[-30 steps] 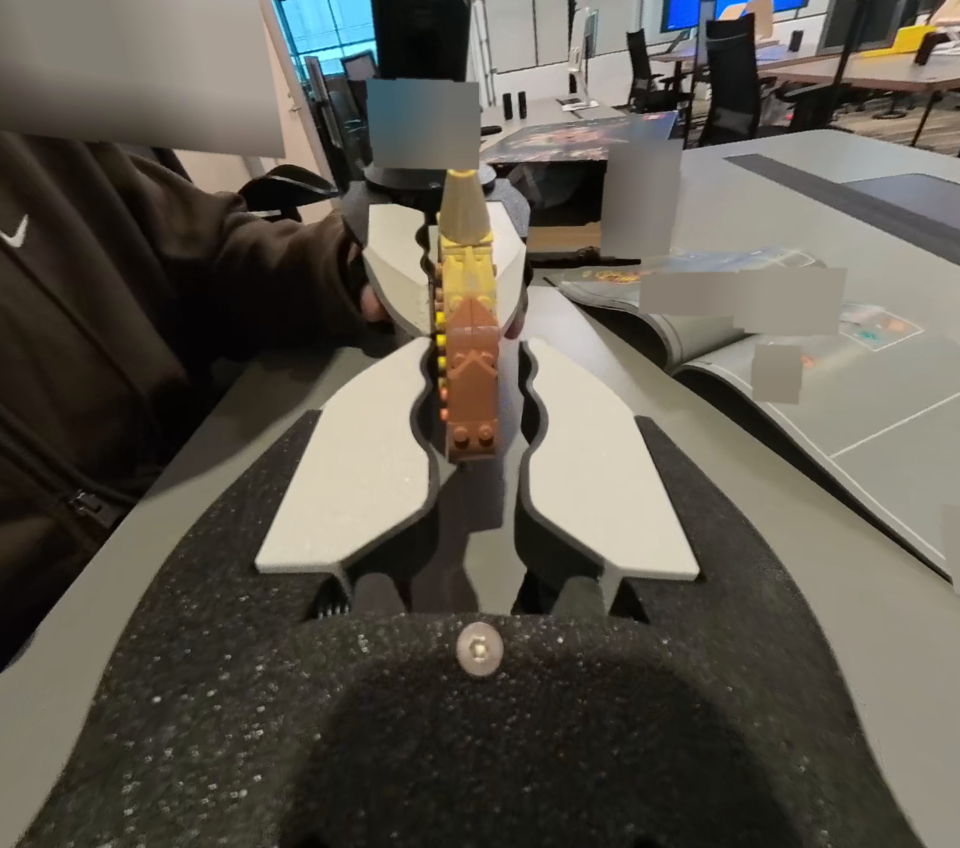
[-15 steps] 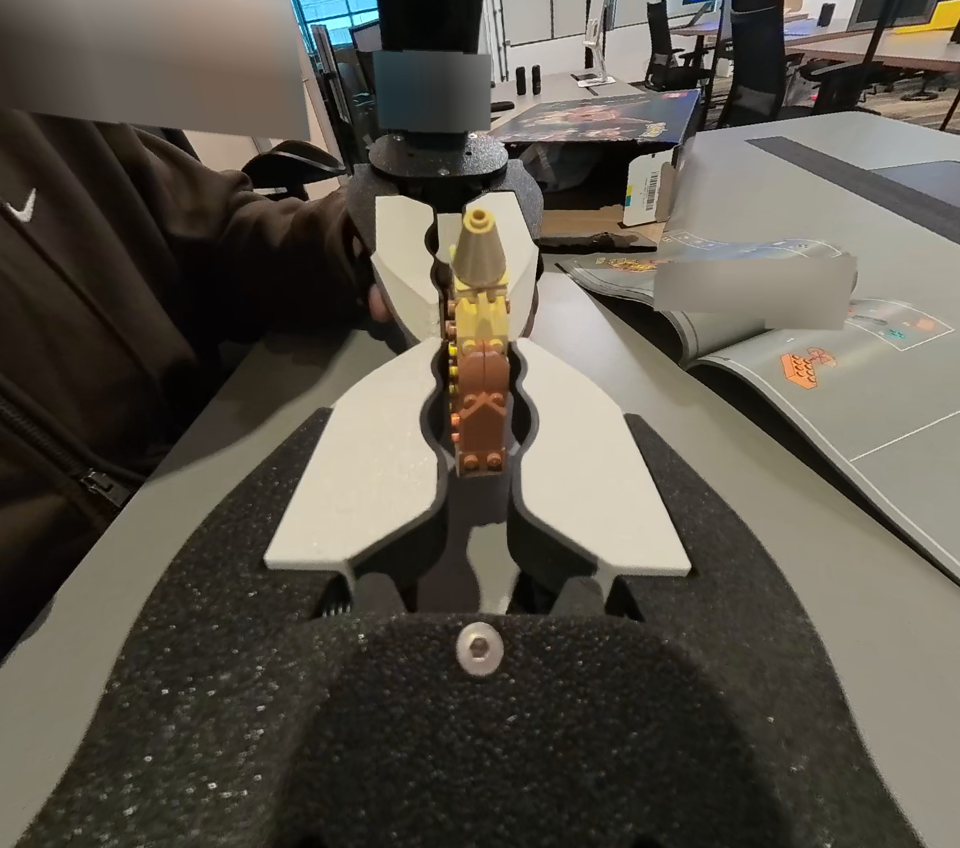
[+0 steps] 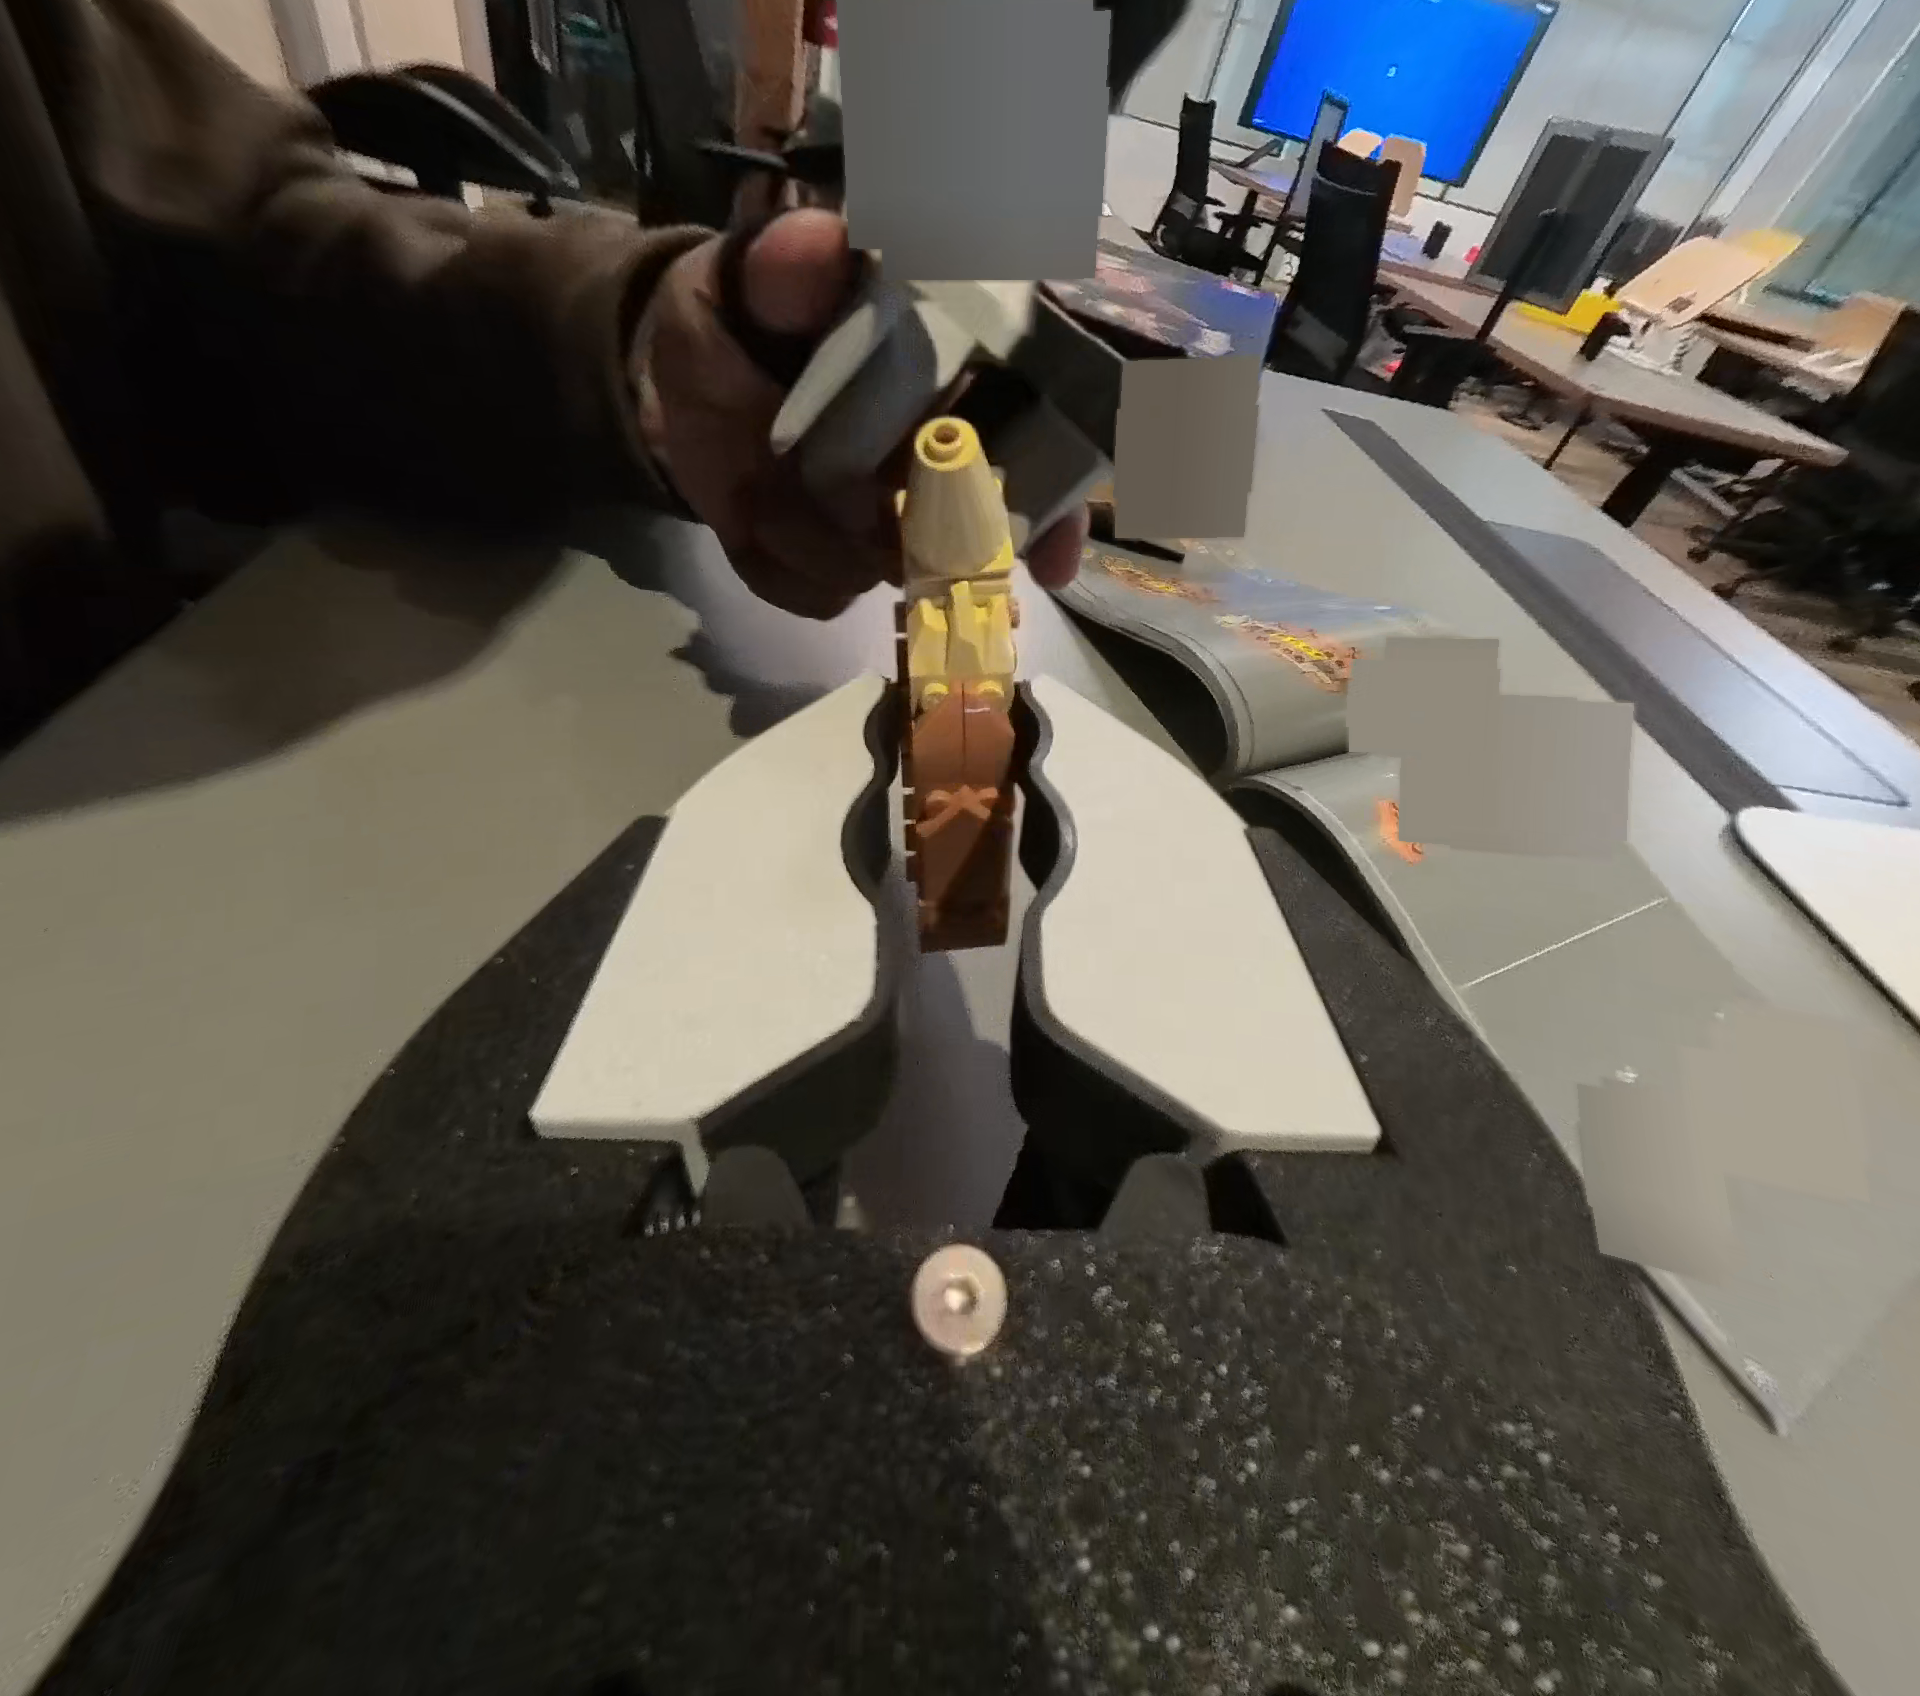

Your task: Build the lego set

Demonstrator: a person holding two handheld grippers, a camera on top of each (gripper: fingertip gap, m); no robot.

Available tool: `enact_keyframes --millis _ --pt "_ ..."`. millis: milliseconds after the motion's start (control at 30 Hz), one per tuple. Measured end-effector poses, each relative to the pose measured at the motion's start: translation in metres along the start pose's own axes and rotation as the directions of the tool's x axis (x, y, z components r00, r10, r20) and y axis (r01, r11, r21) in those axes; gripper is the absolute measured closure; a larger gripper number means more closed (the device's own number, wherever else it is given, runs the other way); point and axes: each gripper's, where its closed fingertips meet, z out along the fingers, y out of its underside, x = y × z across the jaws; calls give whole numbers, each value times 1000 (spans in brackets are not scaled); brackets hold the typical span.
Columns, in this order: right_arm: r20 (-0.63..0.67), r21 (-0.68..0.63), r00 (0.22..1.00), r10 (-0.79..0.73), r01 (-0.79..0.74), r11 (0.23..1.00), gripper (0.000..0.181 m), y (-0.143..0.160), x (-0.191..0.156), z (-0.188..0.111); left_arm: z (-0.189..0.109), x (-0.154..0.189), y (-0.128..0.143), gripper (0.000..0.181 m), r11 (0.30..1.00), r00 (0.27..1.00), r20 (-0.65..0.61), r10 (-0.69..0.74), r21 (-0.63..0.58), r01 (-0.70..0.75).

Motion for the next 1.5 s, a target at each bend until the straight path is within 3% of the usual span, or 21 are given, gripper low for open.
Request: enact_keyframes --millis 200,333,567,1167,1500 --pt "-12 -20 998 -60 60 998 161 2 -3 4 10 2 20 150 975 975 -65 -212 -73 208" --pt "-31 -36 995 -90 89 995 161 4 -2 4 12 -1 25 152 971 973 -44 -228 -87 223" --pt "-46 -31 996 -74 73 997 162 3 2 3 15 7 20 171 962 953 -128 -275 -28 273" --pt "-70 -47 993 -96 92 995 163 5 3 1 15 2 24 165 909 899 -137 -416 -55 412" --pt "-49 -62 993 -105 102 993 163 8 -1 2 15 -3 29 166 913 910 -92 -405 -99 396"
